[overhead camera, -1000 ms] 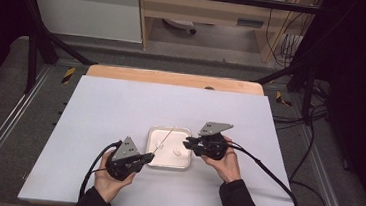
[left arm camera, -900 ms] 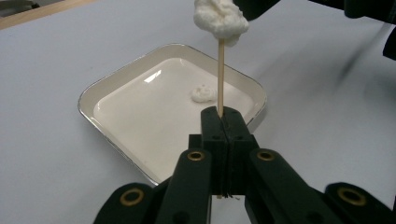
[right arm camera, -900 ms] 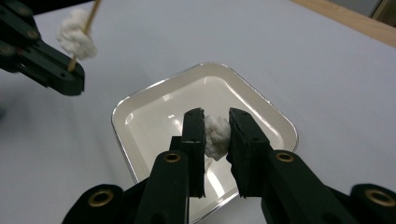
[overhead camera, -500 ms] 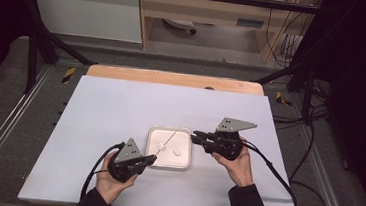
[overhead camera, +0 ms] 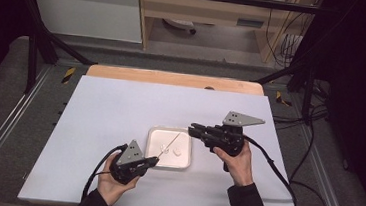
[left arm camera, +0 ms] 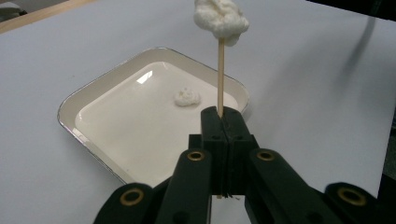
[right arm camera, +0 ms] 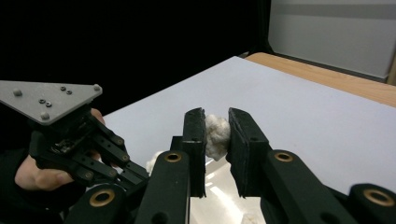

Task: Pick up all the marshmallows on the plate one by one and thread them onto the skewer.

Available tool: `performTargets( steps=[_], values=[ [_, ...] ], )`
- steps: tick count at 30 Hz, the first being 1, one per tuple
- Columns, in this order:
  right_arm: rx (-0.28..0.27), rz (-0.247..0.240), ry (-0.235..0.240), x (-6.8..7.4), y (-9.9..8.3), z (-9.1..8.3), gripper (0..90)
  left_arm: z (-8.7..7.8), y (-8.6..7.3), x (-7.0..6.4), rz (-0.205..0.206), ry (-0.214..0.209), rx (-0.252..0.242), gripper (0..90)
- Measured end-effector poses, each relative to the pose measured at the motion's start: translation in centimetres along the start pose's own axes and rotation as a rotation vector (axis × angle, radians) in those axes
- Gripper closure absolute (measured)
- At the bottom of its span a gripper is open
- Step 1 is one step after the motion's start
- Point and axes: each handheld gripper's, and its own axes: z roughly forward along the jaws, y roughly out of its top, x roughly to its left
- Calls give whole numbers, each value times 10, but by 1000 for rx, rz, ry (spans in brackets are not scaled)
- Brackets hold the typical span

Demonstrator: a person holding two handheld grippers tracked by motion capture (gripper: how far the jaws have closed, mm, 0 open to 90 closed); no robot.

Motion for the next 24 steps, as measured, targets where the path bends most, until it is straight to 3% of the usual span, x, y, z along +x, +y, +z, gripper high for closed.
performTargets(
  steps=[11,24],
  values=[
    [-7,45,45,0,-3,14,773,0,1,-1,9,-7,-4,892],
    [-6,65,82,1,-4,16,781,0,1,-3,22,-1,-1,892]
  ],
)
